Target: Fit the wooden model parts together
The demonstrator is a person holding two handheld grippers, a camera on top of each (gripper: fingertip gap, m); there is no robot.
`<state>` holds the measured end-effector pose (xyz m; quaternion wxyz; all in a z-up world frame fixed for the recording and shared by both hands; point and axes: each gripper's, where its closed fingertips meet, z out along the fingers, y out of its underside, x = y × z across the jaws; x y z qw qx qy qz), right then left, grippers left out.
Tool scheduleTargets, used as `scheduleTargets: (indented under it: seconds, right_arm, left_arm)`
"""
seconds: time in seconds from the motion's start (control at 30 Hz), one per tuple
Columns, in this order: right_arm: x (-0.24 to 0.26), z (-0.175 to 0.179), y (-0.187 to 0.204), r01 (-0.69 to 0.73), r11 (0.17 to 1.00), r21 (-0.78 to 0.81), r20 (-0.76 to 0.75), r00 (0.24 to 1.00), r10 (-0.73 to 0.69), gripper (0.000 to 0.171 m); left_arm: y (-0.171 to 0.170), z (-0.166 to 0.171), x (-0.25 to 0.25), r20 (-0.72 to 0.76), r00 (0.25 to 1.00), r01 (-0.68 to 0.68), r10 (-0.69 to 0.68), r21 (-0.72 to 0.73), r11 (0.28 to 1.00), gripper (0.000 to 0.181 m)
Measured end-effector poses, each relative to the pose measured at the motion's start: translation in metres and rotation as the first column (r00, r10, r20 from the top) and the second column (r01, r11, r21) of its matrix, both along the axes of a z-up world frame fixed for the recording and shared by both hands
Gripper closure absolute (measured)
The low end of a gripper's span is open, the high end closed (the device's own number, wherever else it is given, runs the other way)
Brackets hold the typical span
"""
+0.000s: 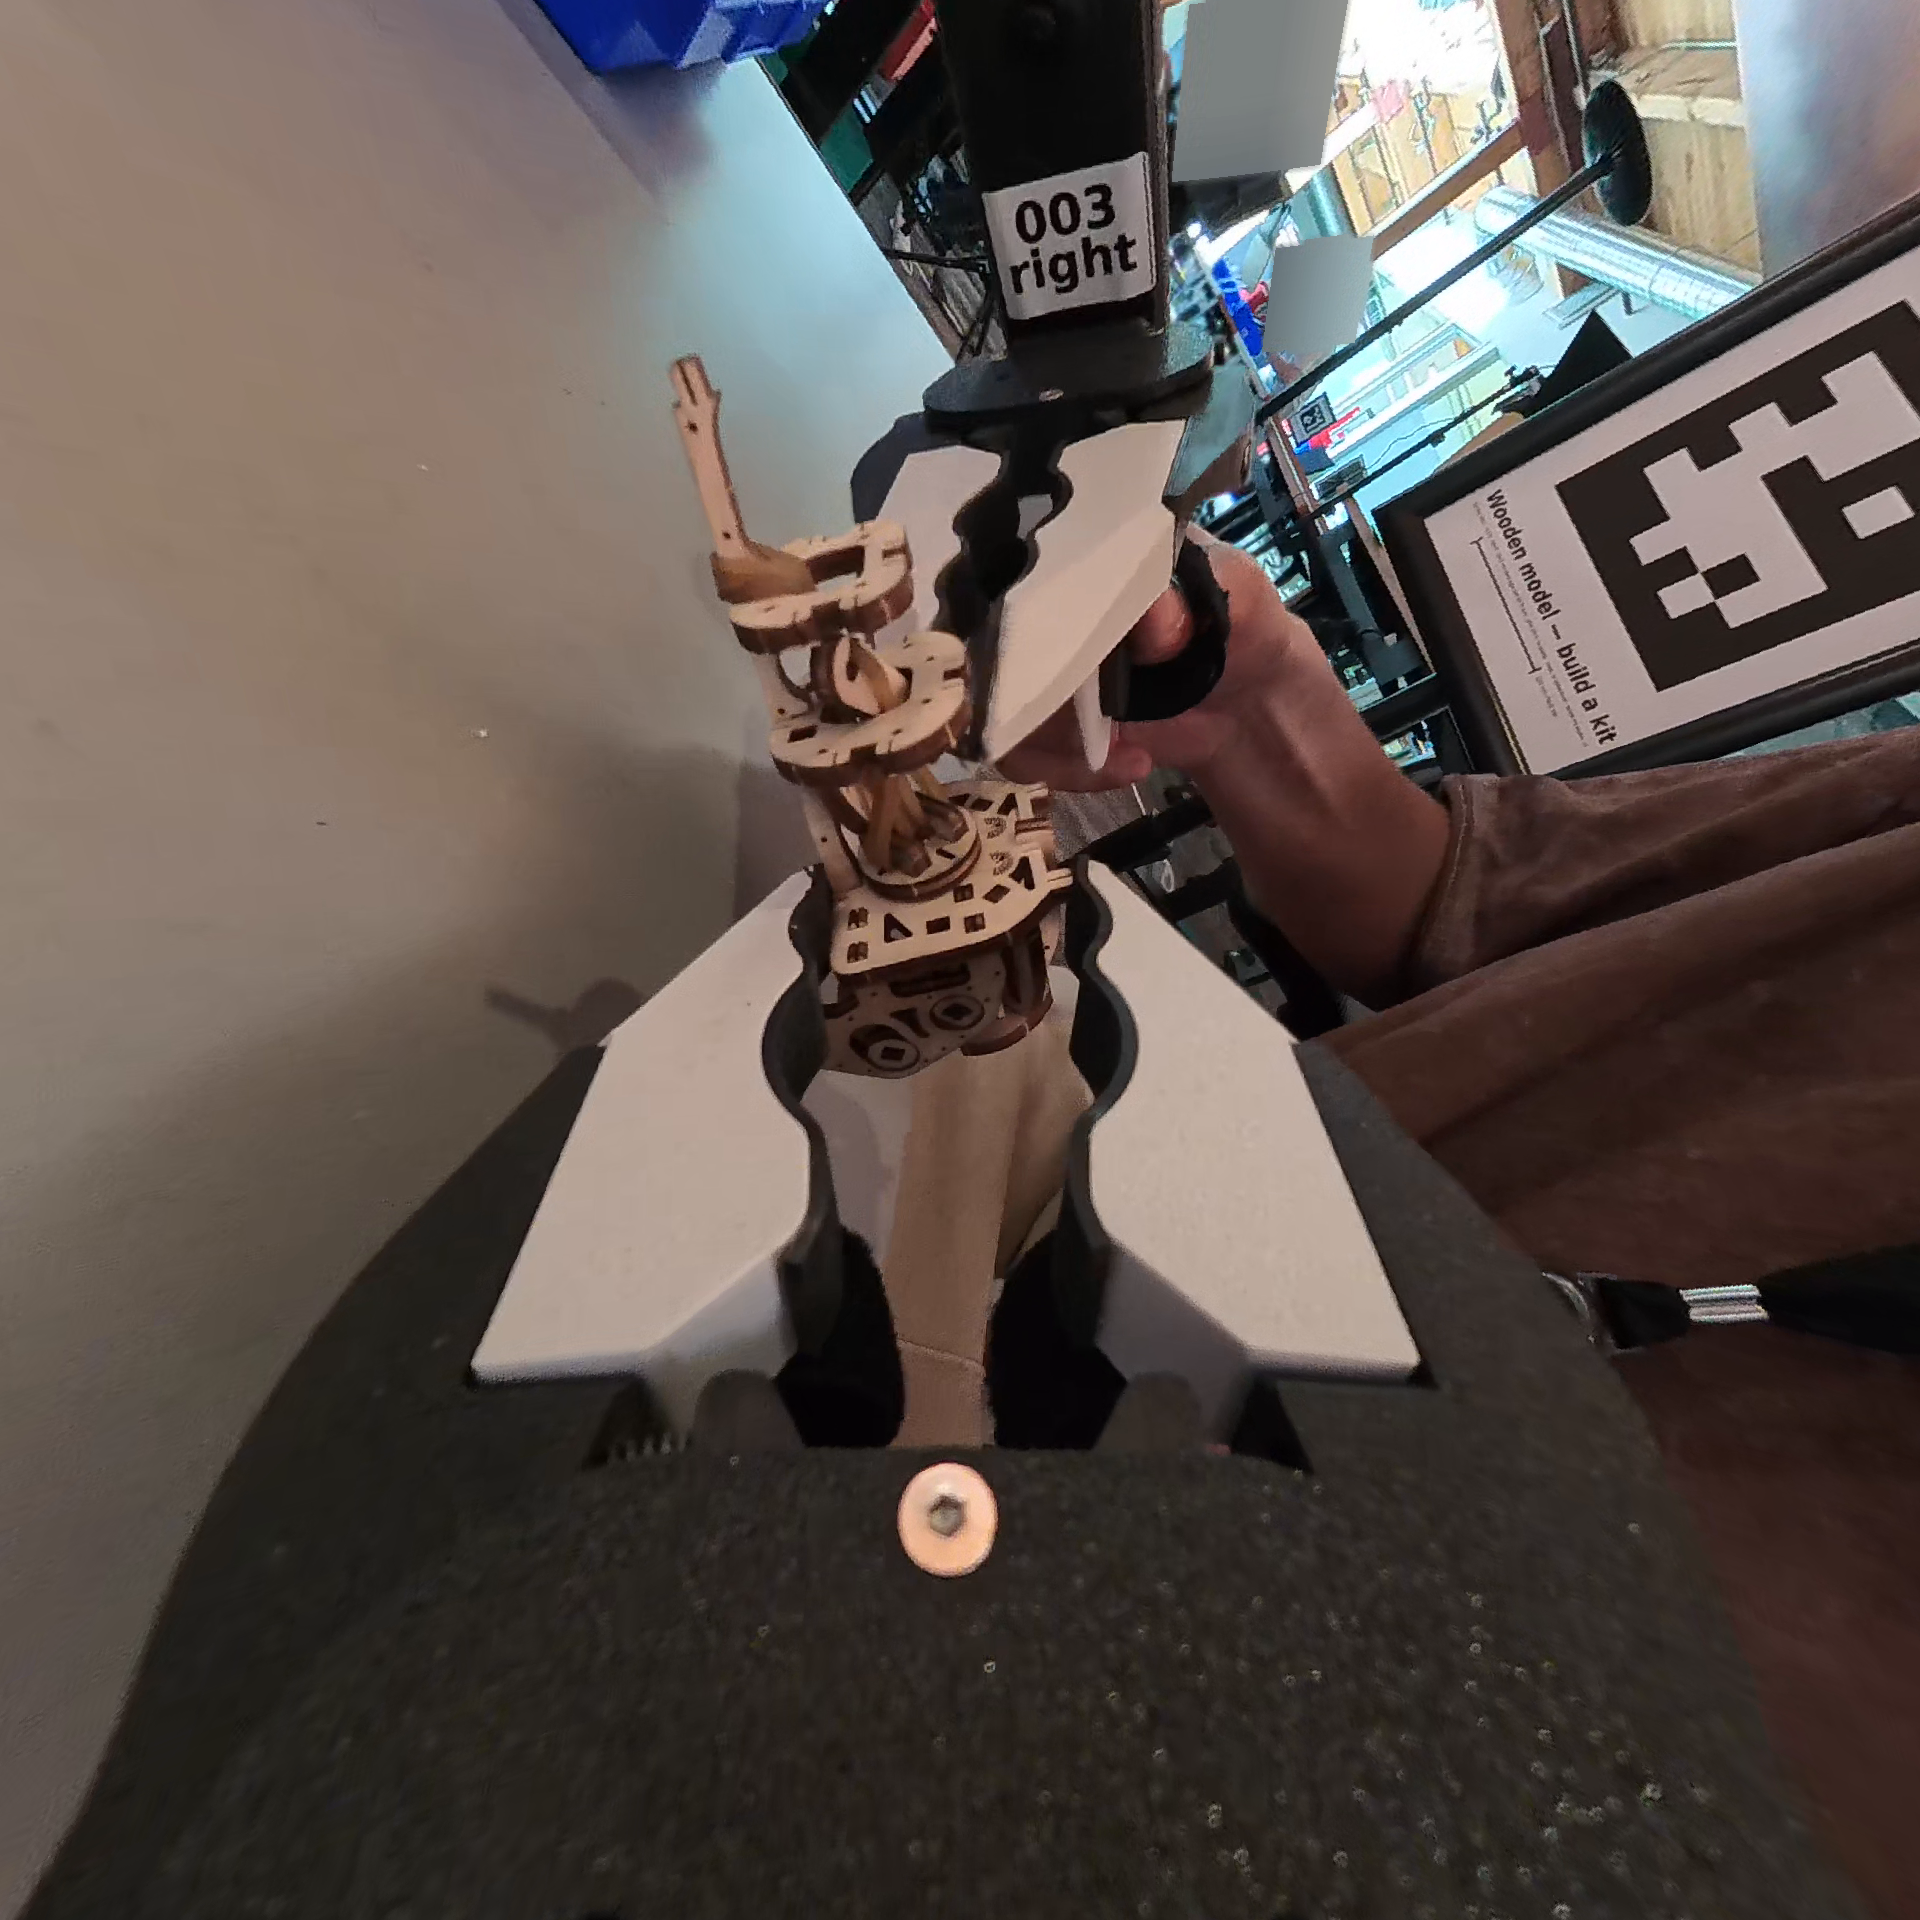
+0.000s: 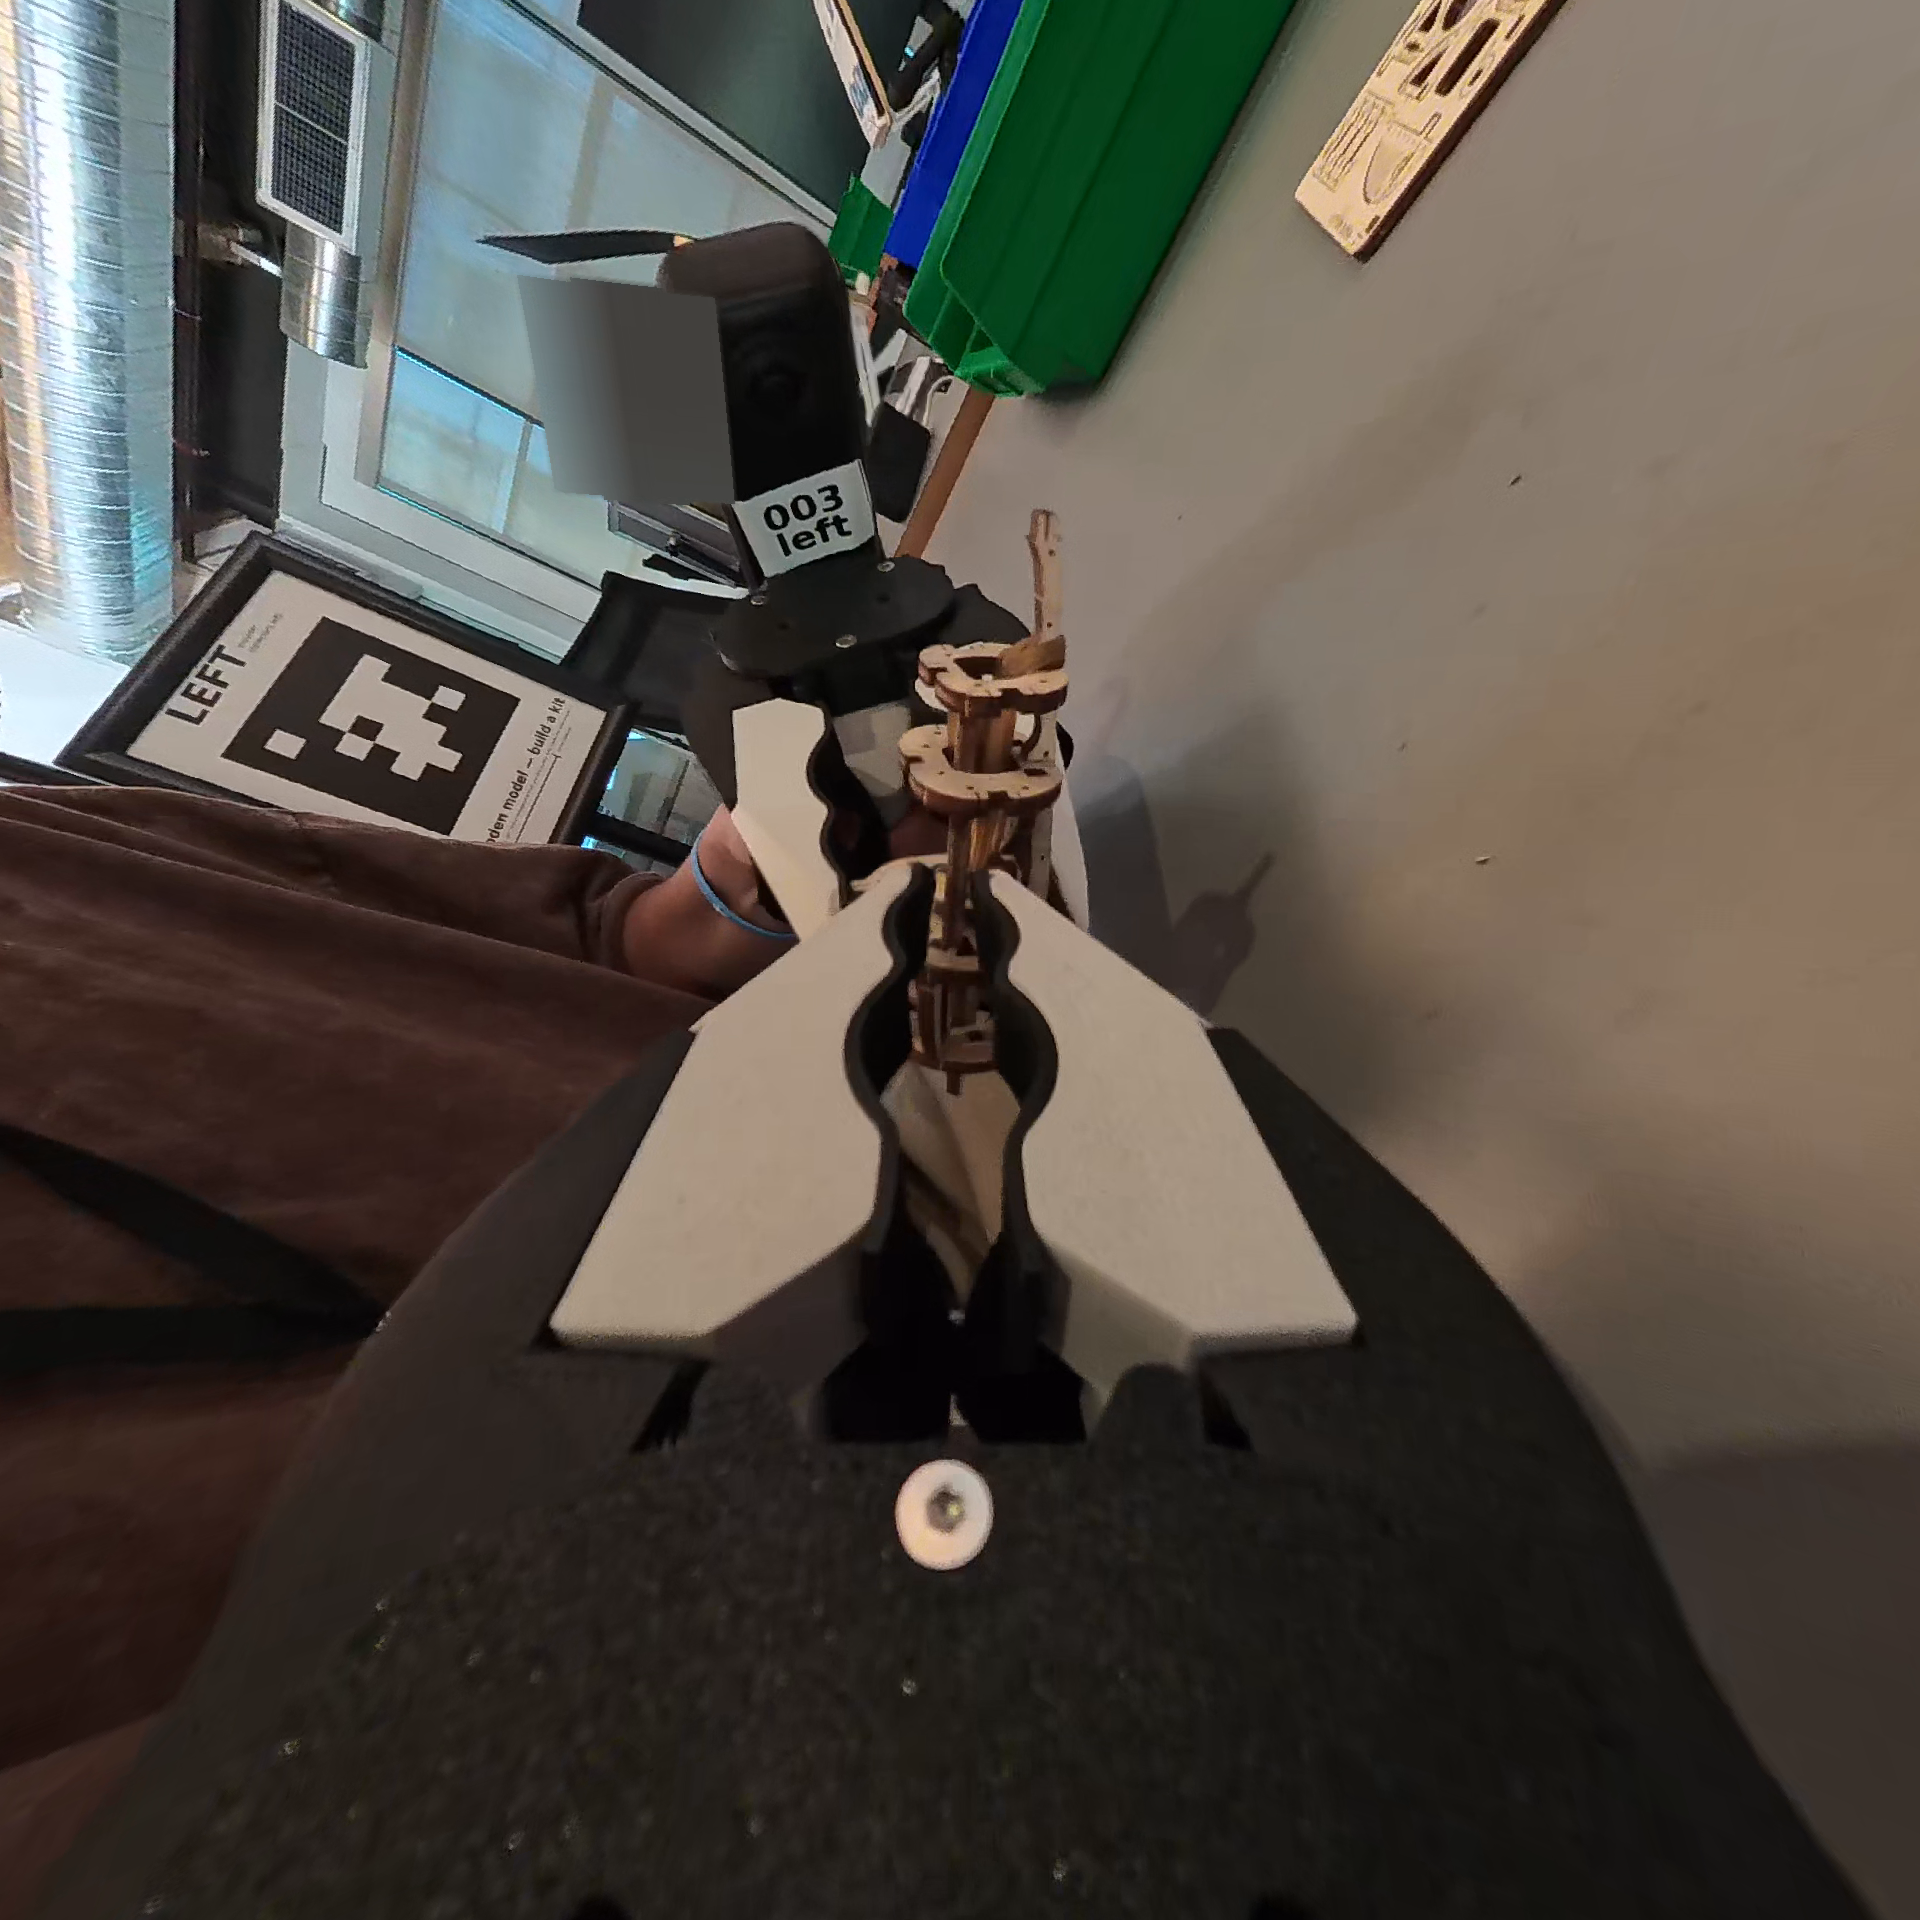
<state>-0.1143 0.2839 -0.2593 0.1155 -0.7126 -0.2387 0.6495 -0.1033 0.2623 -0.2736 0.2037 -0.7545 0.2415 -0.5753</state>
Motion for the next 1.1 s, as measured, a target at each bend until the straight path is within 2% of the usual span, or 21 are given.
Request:
scheduleTargets:
  seconds: [0.23, 0.63, 0.73, 0.83, 1.1]
  right_arm:
    - [-0.002, -0.005, -0.003, -0.03, 1.0, -0.002, 0.023, 0.999, 0.03, 0.168]
    - [-0.005, -0.003, 0.002, 0.121, 0.986, -0.113, -0.103, 0.986, -0.132, 0.169]
    - [-0.002, -0.002, 0.004, 0.158, 0.979, -0.131, -0.118, 0.978, -0.174, 0.169]
    - [0.0, -0.001, 0.008, 0.198, 0.97, -0.14, -0.108, 0.971, -0.213, 0.169]
    - [-0.002, -0.004, 0.007, 0.266, 0.955, -0.134, -0.086, 0.957, -0.278, 0.169]
  left_arm:
    - [0.0, 0.001, -0.002, 0.003, 1.0, -0.004, 0.004, 0.001, 1.0, 0.139]
    - [0.005, 0.002, -0.003, 0.028, 0.999, -0.03, 0.031, -0.024, 0.999, 0.139]
    - [0.009, 0.0, -0.006, -0.008, 0.999, -0.048, 0.048, 0.012, 0.999, 0.14]
    - [0.017, 0.004, -0.008, 0.004, 0.995, -0.097, 0.097, 0.017, 0.995, 0.14]
    - [0.014, 0.0, -0.001, 0.015, 0.996, -0.091, 0.091, -0.007, 0.996, 0.139]
